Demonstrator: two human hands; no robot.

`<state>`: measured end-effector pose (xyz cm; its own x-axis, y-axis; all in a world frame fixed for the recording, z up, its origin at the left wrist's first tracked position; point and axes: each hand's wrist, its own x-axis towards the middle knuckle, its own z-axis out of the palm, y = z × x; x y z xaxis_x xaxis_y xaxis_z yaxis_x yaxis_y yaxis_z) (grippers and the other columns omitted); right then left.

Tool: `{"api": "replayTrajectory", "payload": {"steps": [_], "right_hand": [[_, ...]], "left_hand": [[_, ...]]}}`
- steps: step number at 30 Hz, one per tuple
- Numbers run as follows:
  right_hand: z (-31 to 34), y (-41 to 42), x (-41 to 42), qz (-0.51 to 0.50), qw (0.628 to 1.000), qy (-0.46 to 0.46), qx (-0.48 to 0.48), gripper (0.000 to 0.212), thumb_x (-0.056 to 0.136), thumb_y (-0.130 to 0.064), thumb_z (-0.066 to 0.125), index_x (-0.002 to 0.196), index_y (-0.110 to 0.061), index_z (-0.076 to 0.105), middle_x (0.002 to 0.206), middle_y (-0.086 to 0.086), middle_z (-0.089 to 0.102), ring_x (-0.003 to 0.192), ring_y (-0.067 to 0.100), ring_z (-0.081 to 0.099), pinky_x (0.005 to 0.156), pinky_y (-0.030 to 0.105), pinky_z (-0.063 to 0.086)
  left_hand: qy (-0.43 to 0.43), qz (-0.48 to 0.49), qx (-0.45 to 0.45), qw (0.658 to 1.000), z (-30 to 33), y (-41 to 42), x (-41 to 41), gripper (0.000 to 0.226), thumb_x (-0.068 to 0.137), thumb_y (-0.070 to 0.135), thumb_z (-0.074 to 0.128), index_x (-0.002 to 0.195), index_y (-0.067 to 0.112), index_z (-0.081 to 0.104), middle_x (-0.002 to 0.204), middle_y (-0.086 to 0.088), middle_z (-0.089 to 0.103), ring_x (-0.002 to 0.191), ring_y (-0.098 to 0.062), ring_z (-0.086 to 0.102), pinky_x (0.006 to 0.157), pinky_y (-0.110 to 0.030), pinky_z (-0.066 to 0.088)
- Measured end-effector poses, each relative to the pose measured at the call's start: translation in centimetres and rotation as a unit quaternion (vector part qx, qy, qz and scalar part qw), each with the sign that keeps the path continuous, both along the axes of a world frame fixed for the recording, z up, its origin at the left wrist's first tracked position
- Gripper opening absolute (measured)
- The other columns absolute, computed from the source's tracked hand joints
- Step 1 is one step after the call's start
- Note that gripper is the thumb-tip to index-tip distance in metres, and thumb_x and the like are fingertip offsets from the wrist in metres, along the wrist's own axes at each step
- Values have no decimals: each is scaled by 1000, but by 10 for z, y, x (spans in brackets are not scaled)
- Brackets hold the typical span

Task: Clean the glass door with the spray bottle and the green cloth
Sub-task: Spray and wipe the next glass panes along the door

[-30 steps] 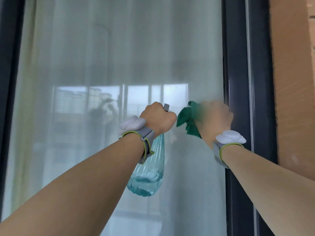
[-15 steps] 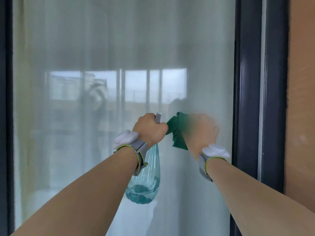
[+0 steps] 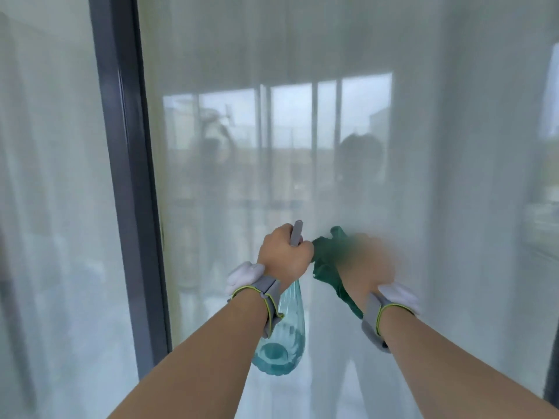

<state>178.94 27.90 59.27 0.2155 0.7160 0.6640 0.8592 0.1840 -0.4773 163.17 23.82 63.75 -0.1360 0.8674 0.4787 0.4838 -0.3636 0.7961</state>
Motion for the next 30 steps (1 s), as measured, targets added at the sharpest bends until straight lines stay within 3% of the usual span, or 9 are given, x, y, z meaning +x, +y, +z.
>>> {"api": "replayTrajectory", "payload": {"steps": [4,6,10,12,13,16,19,22,30], "right_hand": [[-18,-1,-60,94,964,215,-124,49,76,-58,61,105,-21,52,100,2,56,93,28,56,79,40,49],[-27,0,-90,167,882,394,-195,57,64,-59,67,100,-15,60,92,6,66,82,29,65,76,39,54],[-49,15,-126,270,703,577,-315,68,51,-59,81,103,-18,65,79,0,66,67,21,61,68,34,53],[-50,13,-138,302,615,636,-354,39,60,-58,82,72,-27,61,62,-9,55,53,11,51,53,25,45],[-55,15,-148,317,568,664,-369,38,69,-56,78,61,-27,54,56,-10,49,48,9,44,48,22,42],[-55,8,-181,349,495,698,-382,39,81,-52,62,61,-23,45,56,-5,45,52,15,36,52,25,42],[-44,9,-212,406,474,702,-343,39,83,-52,57,62,-20,48,62,0,46,59,19,37,63,31,42],[-29,7,-252,441,461,707,-304,39,88,-47,51,63,-17,50,65,3,48,60,21,40,64,35,46],[-41,24,-311,363,490,727,-315,24,89,-37,49,75,-18,49,70,4,50,64,21,45,78,37,49]], "left_hand": [[-39,19,-24,999,-23,-3,-56,14,77,25,55,77,12,51,70,0,50,62,-21,42,59,-30,38],[-57,37,-33,997,-35,-5,-86,10,82,18,57,76,11,51,68,1,48,61,-21,41,59,-29,36],[-85,63,-29,994,-52,-11,-126,13,71,24,55,74,11,51,66,3,46,59,-18,39,56,-27,34],[-94,77,-24,992,-56,-14,-140,14,71,24,55,76,10,53,66,4,46,60,-18,40,57,-27,33],[-100,84,-22,991,-60,-16,-150,14,72,24,55,76,10,52,66,4,46,60,-18,40,58,-27,33],[-99,118,-26,988,-70,-16,-180,9,87,9,59,85,1,57,70,1,48,64,-21,41,59,-29,35],[-78,115,-29,990,-71,-15,-204,12,88,6,59,92,-5,58,74,-3,51,65,-20,42,58,-28,36],[-93,101,-27,990,-59,-16,-241,24,74,24,56,84,2,56,71,-1,49,63,-20,41,58,-28,35],[-70,70,-15,995,-42,-1,-302,21,65,28,49,77,11,53,71,-1,50,65,-20,43,64,-30,40]]}}
